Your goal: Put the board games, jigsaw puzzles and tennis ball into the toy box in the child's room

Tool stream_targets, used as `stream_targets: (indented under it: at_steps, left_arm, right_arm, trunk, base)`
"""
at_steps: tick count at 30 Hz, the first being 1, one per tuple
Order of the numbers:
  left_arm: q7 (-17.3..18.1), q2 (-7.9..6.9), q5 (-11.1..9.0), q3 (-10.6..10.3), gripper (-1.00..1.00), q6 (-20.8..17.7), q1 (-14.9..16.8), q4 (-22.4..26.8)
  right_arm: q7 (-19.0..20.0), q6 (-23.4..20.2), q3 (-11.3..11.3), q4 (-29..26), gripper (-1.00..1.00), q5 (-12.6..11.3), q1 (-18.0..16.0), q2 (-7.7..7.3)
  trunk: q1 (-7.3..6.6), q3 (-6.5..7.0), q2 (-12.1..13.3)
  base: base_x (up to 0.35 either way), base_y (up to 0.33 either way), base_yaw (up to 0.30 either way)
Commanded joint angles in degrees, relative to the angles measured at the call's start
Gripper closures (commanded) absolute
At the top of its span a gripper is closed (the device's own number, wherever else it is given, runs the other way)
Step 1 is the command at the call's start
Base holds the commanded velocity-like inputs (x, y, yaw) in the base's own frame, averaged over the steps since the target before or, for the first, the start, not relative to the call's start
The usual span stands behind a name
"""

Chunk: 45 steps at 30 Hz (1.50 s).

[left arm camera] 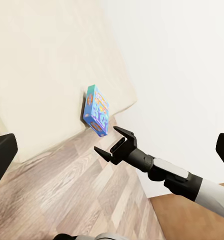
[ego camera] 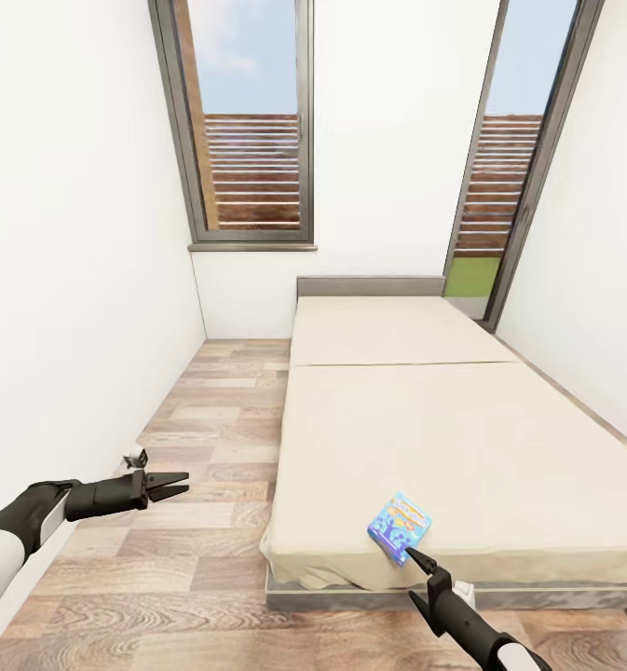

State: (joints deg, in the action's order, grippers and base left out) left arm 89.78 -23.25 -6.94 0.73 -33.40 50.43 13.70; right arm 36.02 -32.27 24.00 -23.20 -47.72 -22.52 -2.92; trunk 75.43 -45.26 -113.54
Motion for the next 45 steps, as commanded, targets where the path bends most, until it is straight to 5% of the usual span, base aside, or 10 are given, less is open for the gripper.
stream_targets:
  at_steps: [1, 45]
  left_arm:
    - [0.22, -0.01, 0.08, 0.06, -1.00, -0.61, 0.02, 0.01]
    - [0.22, 0.05, 0.08, 0.06, -1.00, -0.52, 0.02, 0.01]
  right_arm:
    - [0.03, -0.42, 0.26, 0.02, -1.00, -0.18, -0.05, 0.02]
    - [0.01, -0.60, -0.09, -0.18, -1.00, 0.41, -0.07, -0.33]
  trunk:
    - [-0.01, -0.05, -0.02]
    - [-0.01, -0.05, -0.02]
  base:
    - [0.000, 0.000, 0.000]
    - [0.036, 0.023, 0.000]
